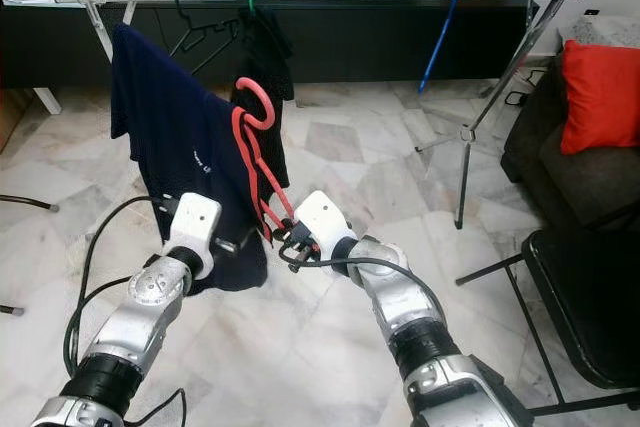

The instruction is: Hang hanger

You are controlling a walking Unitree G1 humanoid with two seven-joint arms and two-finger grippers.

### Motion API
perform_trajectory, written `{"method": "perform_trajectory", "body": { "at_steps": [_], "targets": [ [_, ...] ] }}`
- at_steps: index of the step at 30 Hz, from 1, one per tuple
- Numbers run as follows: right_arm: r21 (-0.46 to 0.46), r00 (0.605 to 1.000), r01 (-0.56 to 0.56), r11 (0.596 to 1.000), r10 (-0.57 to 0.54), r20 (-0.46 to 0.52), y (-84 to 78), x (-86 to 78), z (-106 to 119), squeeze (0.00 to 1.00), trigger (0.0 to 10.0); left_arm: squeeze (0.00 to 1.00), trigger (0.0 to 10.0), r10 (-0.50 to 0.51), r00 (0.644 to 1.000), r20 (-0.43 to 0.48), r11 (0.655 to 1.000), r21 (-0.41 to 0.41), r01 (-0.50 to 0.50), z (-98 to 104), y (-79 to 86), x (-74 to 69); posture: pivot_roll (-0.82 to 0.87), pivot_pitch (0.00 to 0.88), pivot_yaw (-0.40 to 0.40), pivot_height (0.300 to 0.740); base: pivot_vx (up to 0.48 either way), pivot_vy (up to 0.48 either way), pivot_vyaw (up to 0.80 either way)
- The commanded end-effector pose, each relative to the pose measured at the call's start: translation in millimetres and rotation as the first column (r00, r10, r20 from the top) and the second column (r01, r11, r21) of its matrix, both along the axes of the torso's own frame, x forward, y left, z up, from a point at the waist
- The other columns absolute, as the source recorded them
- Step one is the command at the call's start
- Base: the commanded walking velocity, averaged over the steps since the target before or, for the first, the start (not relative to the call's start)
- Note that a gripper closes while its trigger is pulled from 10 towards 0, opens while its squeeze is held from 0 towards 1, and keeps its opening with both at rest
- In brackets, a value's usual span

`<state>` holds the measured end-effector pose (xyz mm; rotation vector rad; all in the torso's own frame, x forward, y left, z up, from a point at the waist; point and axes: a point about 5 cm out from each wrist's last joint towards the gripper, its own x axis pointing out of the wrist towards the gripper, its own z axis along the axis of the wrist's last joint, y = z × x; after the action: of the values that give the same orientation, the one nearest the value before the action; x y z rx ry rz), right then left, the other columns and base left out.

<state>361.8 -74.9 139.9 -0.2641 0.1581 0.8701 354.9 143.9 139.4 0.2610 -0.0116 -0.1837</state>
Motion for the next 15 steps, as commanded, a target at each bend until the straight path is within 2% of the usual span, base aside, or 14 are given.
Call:
{"method": "perform_trajectory", "body": {
  "at_steps": [1,7,15],
  "targets": [
    [0.034,0.999,-0.02,0.999,0.019,0.029,1.9,-1.4,9.2,0.0,0.0,0.0,10.0,0.04,0.999,-0.013,0.999,0.011,-0.04,-4.4,2.6,1.6,0.01,0.178,-0.098,0.74,0.0,0.0,0.0],
    [0.045,0.999,-0.039,0.998,0.038,0.035,2.9,-3.2,15.0,0.0,0.0,0.0,10.0,0.086,0.996,-0.009,0.996,0.01,-0.085,-4.3,6.2,5.9,0.0,0.179,-0.102,0.74,0.0,0.0,0.0],
    [0.05,0.996,-0.081,0.995,0.079,0.043,4.5,-8.9,20.8,0.0,0.0,0.0,10.0,0.077,0.997,-0.027,0.995,-0.066,-0.079,-4.2,6.0,12.7,-0.01,0.178,-0.105,0.74,0.0,0.0,0.0]
  ]
}}
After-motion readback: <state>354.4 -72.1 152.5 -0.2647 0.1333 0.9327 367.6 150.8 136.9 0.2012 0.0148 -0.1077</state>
